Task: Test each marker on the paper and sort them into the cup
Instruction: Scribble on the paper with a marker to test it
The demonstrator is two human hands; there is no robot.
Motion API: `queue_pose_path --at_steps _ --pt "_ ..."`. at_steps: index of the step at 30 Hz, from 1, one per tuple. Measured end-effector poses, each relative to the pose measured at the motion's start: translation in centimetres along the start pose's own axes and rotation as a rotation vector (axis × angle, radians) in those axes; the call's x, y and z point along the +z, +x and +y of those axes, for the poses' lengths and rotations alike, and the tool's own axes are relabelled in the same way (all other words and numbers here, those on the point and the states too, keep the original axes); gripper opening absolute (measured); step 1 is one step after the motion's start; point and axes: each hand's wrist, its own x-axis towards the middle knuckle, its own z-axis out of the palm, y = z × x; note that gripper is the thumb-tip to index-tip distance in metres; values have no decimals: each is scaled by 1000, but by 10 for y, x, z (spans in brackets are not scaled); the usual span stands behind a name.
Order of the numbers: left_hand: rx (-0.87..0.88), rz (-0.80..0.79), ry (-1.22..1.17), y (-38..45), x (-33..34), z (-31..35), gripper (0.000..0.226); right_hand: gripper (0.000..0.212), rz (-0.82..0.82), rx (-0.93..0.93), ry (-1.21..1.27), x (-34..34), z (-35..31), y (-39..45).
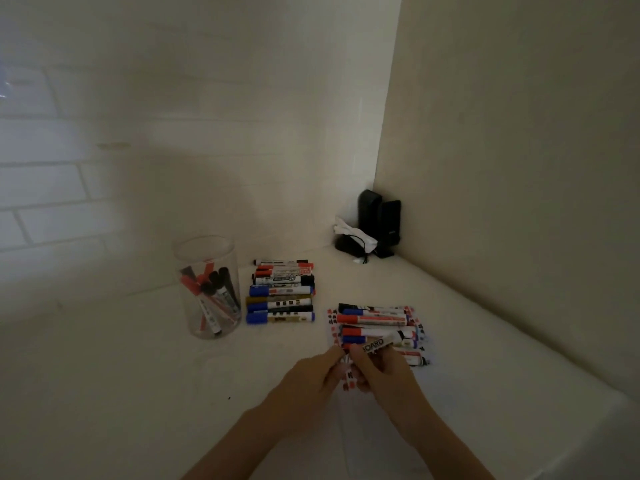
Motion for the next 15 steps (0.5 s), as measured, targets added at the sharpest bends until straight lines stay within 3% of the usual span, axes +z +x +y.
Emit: queue_pose_path --at_steps 4,8,12,15 --pt "56 18 -20 2 -2 1 20 19 -23 -25 14 -10 -6 -2" --pt "59 -76 -63 1 -5 0 7 20 -98 10 95 -23 -9 -3" --pt "-93 3 -5 0 -8 -8 39 21 128 99 252 -48 -7 0" --pt "-99 36 153 -4 -6 -19 37 25 164 127 296 -67 -4 0"
